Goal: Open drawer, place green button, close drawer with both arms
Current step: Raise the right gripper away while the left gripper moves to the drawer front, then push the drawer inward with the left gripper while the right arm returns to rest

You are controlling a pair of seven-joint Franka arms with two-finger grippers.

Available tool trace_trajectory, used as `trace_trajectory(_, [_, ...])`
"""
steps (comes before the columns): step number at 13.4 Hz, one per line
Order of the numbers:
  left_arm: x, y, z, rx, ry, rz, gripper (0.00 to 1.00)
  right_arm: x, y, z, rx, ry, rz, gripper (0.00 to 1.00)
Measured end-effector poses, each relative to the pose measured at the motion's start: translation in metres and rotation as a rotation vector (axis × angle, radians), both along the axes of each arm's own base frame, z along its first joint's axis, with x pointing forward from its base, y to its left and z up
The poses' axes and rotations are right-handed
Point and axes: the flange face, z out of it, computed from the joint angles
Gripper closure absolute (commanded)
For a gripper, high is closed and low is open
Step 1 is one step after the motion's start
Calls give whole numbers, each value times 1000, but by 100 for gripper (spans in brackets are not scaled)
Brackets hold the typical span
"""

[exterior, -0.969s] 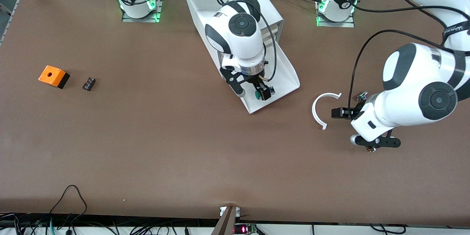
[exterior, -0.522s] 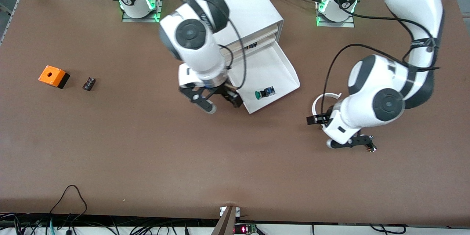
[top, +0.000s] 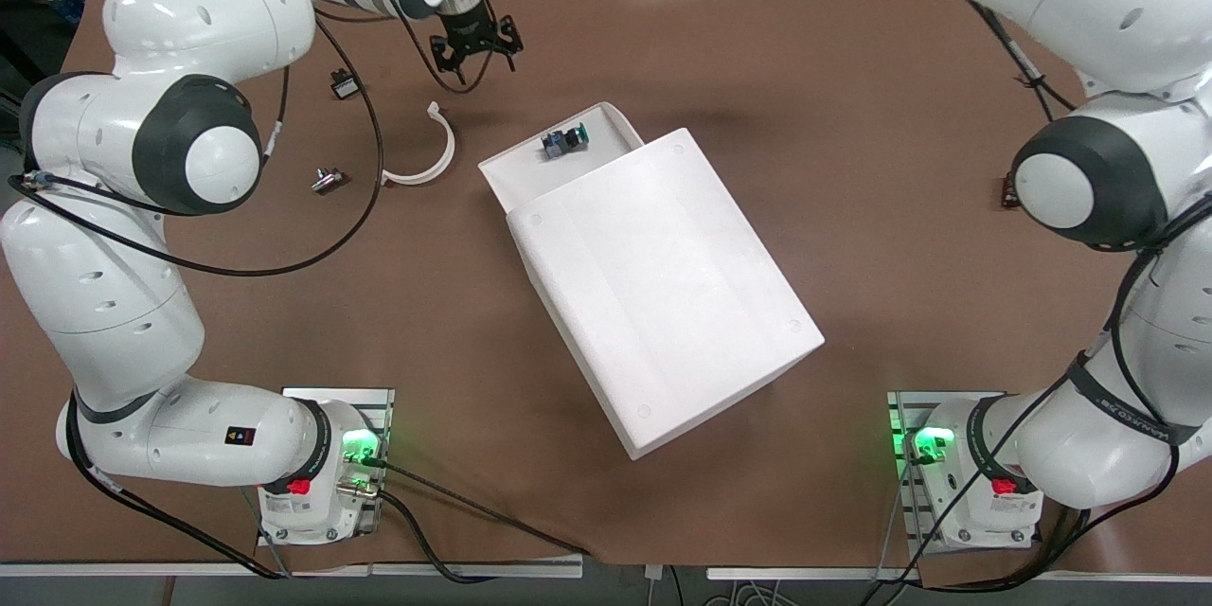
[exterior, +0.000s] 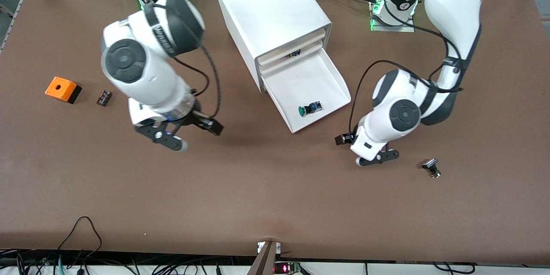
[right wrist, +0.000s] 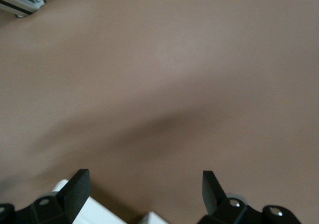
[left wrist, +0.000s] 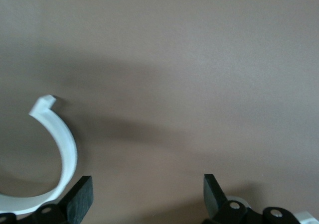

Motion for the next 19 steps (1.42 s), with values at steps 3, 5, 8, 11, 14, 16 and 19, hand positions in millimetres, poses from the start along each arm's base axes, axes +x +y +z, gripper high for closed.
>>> trace_trajectory(3, [-28, -26, -29, 17, -4, 48, 2, 0, -68, 14, -28, 1, 97, 0])
trace_trajectory(5, [-43, -39, -41, 19, 1, 65, 2, -6, -97, 26, -31, -1, 116, 0])
trace_trajectory(8, [-58, -49, -47, 19, 16, 59, 2, -23, -141, 39, -32, 21, 144, 0])
trace_trajectory(11, [-74, -66, -48, -13, 55, 73, 2, -56, -176, 65, -28, 49, 157, 0])
trace_trajectory(14, [-81, -75, -46, -58, 98, 106, 2, -80, -208, 99, -20, 26, 187, 0])
trace_trajectory(16, [-87, -78, -46, -53, 133, 99, 2, -97, -218, 111, -17, 11, 183, 0])
trace_trajectory(19, [-101, -92, -40, -66, 189, 90, 2, -123, -230, 116, -18, -8, 172, 0])
